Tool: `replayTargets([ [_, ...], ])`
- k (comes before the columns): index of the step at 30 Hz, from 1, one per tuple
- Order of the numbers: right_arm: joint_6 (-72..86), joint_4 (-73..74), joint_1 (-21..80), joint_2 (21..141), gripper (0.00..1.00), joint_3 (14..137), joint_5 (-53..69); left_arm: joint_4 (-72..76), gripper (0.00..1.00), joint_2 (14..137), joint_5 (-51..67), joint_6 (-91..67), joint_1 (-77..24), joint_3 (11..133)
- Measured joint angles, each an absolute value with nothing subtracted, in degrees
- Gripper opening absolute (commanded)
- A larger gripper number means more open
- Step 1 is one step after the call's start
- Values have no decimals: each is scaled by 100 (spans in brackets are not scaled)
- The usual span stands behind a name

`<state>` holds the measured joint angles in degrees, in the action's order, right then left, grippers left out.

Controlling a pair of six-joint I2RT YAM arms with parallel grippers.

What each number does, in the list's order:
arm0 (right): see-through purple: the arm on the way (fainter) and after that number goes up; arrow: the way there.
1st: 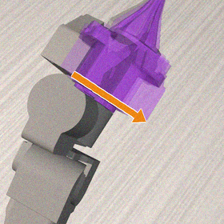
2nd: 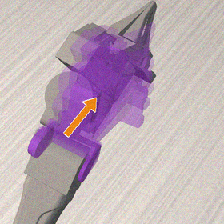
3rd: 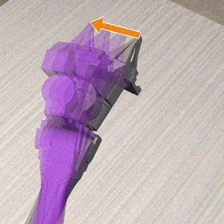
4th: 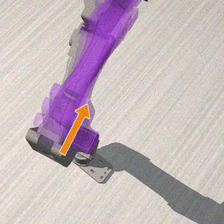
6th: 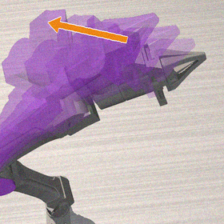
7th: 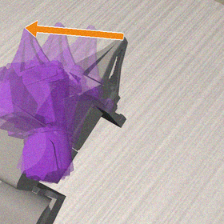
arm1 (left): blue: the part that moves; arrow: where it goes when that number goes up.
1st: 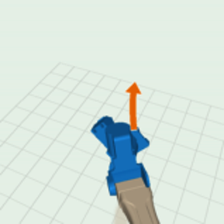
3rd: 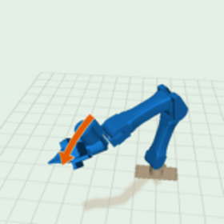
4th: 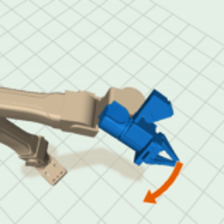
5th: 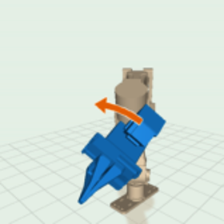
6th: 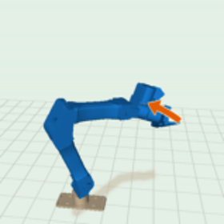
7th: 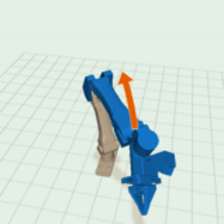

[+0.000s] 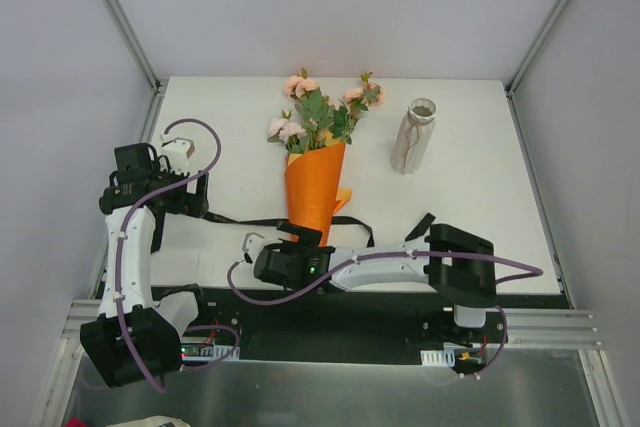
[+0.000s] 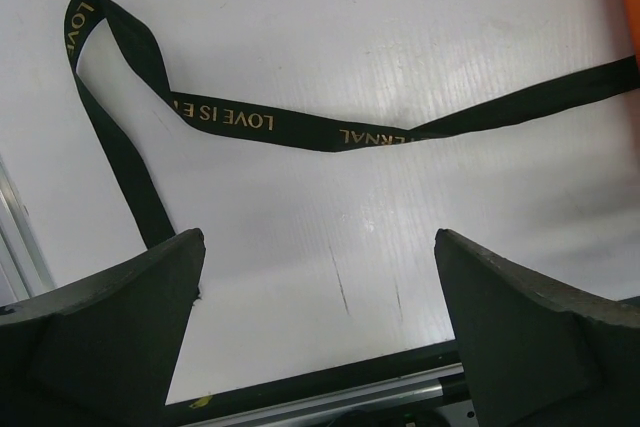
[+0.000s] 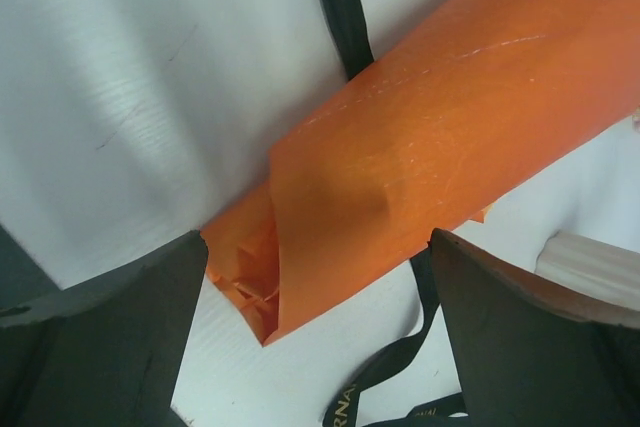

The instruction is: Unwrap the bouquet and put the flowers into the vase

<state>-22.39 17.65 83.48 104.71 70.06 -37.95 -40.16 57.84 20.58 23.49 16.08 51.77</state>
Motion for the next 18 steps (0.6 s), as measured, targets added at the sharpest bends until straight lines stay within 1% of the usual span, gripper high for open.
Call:
replayTargets([
  [7,-2624,1181,8068,10892,96,6910,-4272,-4045,99,5778,2088,2309,1608,5177],
  [12,-2794,952,7872,10925,96,6834,-4469,-4082,99,5760,2104,2303,1608,5177],
  [18,-2888,548,7929,10903,96,6759,-4759,-4101,99,5763,2137,2285,1608,5177],
])
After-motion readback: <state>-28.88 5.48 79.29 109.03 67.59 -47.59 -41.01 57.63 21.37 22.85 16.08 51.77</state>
